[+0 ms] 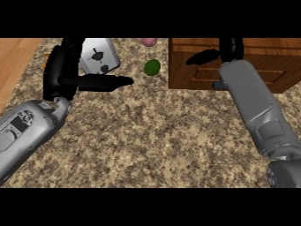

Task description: Pick up the can, place it into the drawer and close the drawer

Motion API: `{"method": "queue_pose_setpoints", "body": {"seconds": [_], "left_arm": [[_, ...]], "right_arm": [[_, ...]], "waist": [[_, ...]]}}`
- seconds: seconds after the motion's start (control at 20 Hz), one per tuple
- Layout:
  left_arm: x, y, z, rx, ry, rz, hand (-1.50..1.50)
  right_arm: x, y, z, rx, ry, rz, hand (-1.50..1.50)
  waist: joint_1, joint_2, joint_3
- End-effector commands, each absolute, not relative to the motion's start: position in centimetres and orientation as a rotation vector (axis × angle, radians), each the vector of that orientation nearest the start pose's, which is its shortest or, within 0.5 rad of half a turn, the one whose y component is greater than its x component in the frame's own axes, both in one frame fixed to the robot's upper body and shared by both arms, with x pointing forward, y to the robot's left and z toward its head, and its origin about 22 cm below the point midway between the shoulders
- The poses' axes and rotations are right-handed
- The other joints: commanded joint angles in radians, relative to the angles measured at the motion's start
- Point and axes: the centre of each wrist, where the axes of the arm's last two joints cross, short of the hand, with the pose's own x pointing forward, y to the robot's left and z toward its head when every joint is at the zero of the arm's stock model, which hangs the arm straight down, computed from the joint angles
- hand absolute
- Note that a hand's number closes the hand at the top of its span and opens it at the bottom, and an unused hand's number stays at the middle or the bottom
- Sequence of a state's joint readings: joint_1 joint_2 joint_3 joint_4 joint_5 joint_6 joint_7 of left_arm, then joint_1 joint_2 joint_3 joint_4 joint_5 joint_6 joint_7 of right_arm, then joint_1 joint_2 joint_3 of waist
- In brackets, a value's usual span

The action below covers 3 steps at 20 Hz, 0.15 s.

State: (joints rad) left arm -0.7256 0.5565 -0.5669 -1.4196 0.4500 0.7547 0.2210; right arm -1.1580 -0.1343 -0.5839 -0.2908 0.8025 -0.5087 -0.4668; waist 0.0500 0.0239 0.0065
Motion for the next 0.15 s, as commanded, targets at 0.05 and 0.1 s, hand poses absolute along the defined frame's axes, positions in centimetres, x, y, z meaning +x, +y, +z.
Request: {"method": "queue_pose_setpoints", "body": {"seconds": [0.05, 0.1], "left_arm": [[33.8, 17.8, 14.6, 0.251, -1.72, -0.042, -1.5], [33.9, 19.5, 15.7, 0.243, -1.712, -0.038, -1.5]], "right_arm": [[47.0, -17.0, 11.7, -0.62, -1.959, 0.188, -1.5], [46.8, -18.2, 11.0, -0.625, -1.955, 0.189, -1.5]], "waist": [[0.0, -0.011, -0.005], [-0.002, -0.012, -0.005]]}}
